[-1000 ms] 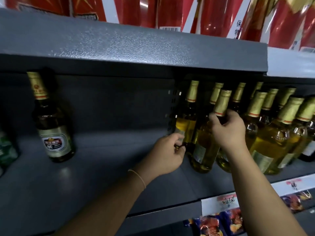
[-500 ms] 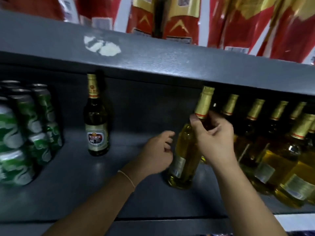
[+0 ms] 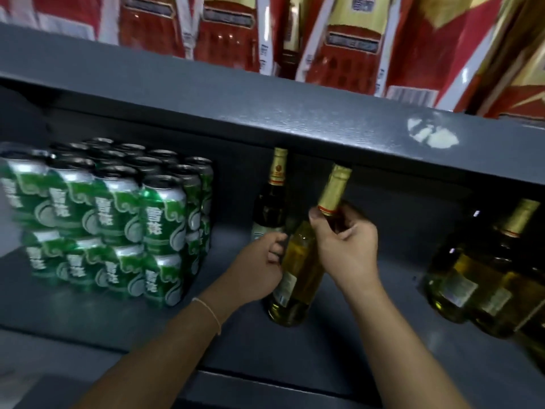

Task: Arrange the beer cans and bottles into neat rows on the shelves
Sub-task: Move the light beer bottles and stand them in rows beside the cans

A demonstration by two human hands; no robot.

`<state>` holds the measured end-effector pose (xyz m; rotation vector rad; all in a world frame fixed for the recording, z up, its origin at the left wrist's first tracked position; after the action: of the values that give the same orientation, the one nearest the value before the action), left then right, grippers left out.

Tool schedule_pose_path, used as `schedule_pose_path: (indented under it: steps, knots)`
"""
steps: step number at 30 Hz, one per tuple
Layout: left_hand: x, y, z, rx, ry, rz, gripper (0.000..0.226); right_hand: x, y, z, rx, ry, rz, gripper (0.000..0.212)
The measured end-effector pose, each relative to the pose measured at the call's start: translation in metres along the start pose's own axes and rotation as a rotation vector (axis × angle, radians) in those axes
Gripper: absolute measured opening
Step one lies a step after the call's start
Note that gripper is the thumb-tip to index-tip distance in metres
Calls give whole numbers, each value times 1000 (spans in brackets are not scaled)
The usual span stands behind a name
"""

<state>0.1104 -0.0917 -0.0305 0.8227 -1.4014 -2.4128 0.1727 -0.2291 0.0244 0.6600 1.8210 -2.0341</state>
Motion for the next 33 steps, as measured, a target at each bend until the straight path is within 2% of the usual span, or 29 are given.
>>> schedule_pose_path:
  steps: [4, 9, 13, 17, 21, 23, 25, 29, 31, 33]
  knots:
    - [-1, -17, 22, 31, -11, 18, 44, 9, -5, -27, 13, 34, -7, 21]
    - [5, -32, 37, 127, -136, 32, 48, 20, -8, -49, 48, 86, -11, 23]
    - [10, -45, 36, 171, -216, 7, 63, 29, -12, -58, 104, 121, 6, 22]
    - [11, -65, 26, 142, -197, 2, 62, 32, -15, -63, 166, 164, 39, 23]
    - [9, -75, 14, 105, -134, -17, 73, 32, -19, -63, 228, 170, 52, 26]
    - [7, -75, 10, 64, -78, -24, 77, 32, -20, -61, 264, 111, 60, 29]
    - [6, -75, 9, 6, -29, -35, 82, 30, -18, -57, 253, -22, 36, 30]
    - [3, -75, 9, 23, -33, -17, 71, 28, -8, -48, 35, -303, -83, 40]
    - [1, -79, 6, 104, -98, 30, 74, 27, -4, -44, 39, -343, -46, 41]
    - [-1, -86, 4, 193, -164, 87, 80, 24, 1, -40, 67, -304, -13, 41]
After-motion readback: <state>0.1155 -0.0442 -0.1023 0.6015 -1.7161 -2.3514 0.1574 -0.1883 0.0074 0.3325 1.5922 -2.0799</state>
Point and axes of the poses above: each hand's wrist, its own x-axis away from the middle knuckle, its own z-axis out of the back of the hand, y = z × x, the point moved 4 cm from there along -x, towards the middle knuckle, and after that the axes turned 11 degrees about y, right-handed, at the moved point
